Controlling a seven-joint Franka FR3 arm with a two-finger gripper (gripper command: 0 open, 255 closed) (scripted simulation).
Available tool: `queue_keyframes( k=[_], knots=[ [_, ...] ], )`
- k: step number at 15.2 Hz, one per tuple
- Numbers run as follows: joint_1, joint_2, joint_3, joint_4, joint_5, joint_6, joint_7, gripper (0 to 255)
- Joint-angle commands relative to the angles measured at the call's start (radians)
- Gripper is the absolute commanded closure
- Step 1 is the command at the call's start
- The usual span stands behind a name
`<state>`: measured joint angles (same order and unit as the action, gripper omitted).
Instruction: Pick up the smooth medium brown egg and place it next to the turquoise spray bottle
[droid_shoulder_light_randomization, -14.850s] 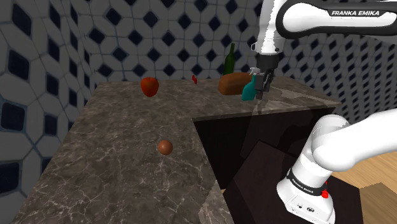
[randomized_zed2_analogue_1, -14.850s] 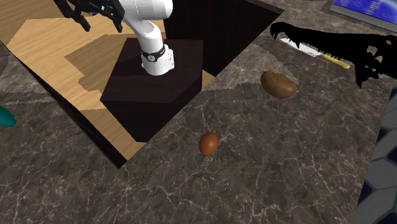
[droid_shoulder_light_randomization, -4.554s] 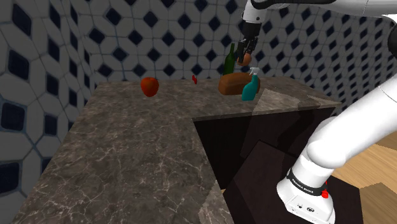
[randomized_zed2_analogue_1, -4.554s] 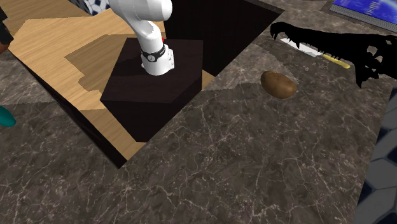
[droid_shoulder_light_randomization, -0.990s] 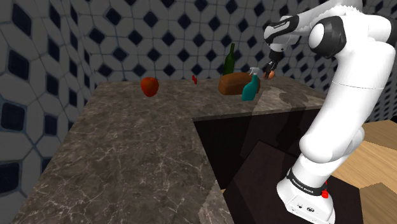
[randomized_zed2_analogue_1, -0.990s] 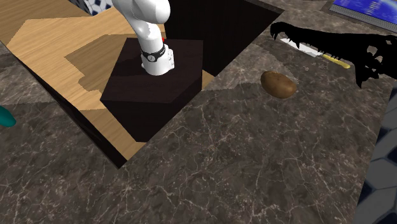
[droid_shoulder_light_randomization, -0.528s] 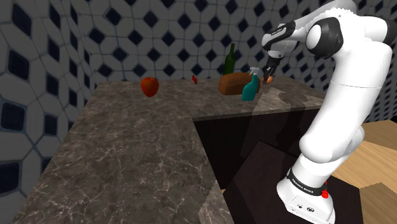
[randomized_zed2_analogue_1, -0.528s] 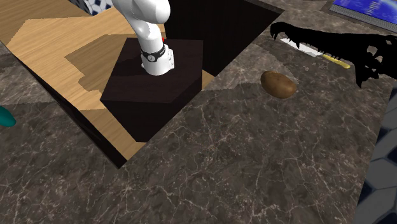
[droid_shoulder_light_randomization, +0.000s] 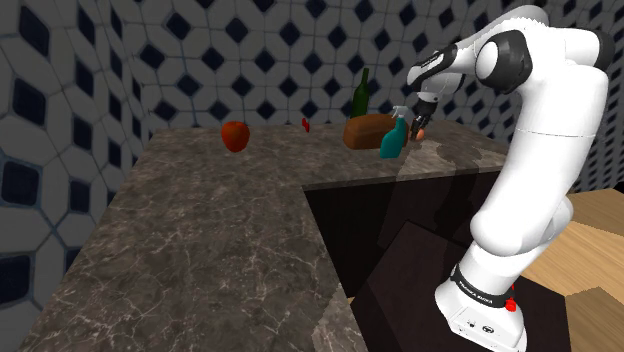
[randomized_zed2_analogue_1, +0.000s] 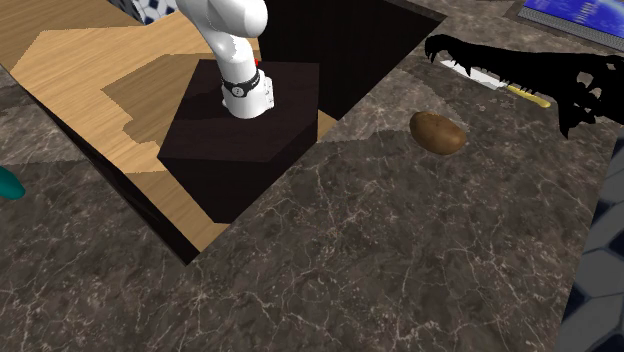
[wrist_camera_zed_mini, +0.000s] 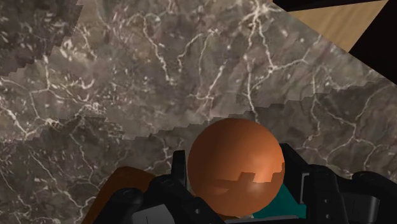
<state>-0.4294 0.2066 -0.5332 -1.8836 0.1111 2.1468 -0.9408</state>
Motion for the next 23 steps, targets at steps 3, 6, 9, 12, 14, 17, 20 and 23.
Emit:
queue_keyframes(
  k=[3, 6, 9, 12, 14, 17, 20, 23],
  knots=[
    [-0.005, 0.022, 0.004, -0.028, 0.016, 0.047, -0.013, 255],
    [-0.009, 0.041, 0.008, -0.047, 0.03, 0.083, -0.021, 255],
    [-0.013, 0.061, 0.013, -0.064, 0.045, 0.117, -0.031, 255],
    [-0.018, 0.083, 0.019, -0.08, 0.061, 0.151, -0.041, 255],
    [-0.023, 0.103, 0.026, -0.091, 0.076, 0.18, -0.051, 255],
    [-0.023, 0.103, 0.026, -0.091, 0.076, 0.18, -0.051, 255],
    [-0.023, 0.103, 0.026, -0.091, 0.076, 0.18, -0.051, 255],
    [-0.023, 0.103, 0.026, -0.091, 0.076, 0.18, -0.051, 0]
  ],
)
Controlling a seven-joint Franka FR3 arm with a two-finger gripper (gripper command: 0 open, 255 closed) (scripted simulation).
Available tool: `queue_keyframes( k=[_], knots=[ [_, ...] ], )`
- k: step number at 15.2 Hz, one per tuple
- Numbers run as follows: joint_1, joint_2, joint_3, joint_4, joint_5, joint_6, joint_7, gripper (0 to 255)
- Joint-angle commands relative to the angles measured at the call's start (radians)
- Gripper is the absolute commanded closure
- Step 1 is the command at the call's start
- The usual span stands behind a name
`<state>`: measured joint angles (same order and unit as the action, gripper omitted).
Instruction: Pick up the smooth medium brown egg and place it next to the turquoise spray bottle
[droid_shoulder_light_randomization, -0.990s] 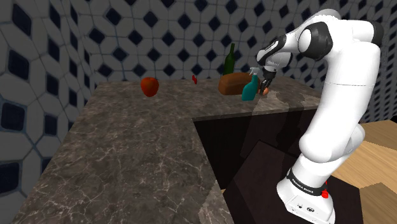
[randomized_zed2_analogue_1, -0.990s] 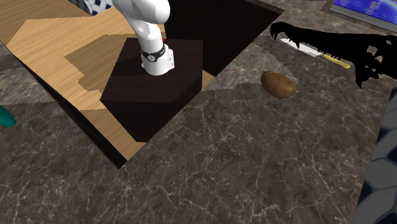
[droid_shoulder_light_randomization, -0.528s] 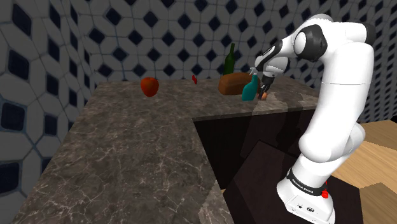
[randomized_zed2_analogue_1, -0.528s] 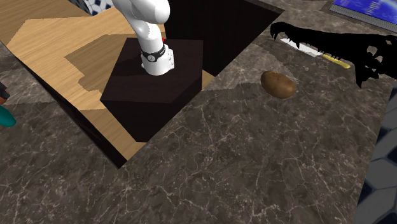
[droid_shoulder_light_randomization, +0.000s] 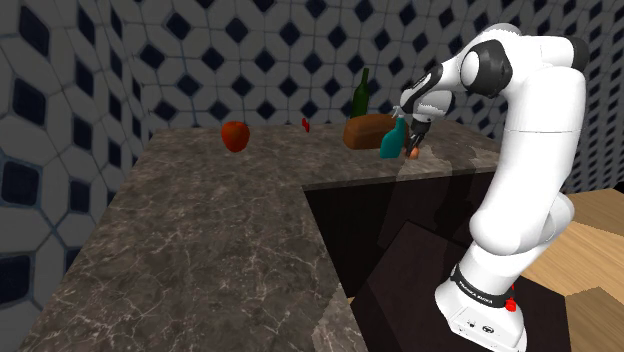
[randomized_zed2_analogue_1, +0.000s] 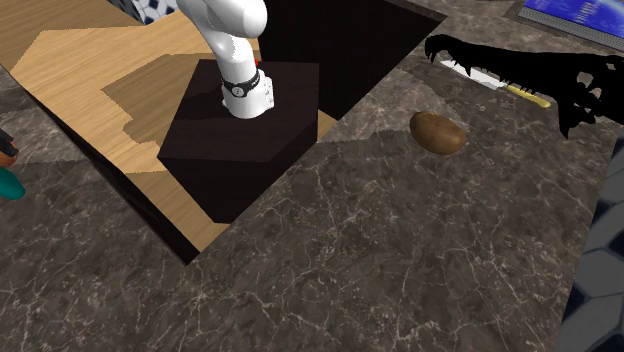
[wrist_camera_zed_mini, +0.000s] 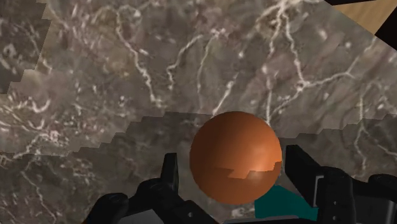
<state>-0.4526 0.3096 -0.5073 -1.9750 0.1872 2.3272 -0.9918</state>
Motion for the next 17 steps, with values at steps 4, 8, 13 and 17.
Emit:
queue_keyframes(
  k=[4, 8, 13, 17],
  knots=[
    [0.0, 0.0, 0.0, 0.0, 0.0, 0.0, 0.0, 0],
    [0.018, -0.066, -0.019, 0.023, -0.046, -0.08, 0.03, 0],
    [0.021, -0.081, -0.022, 0.031, -0.058, -0.102, 0.038, 0],
    [0.021, -0.081, -0.022, 0.031, -0.058, -0.102, 0.038, 0]
  ],
)
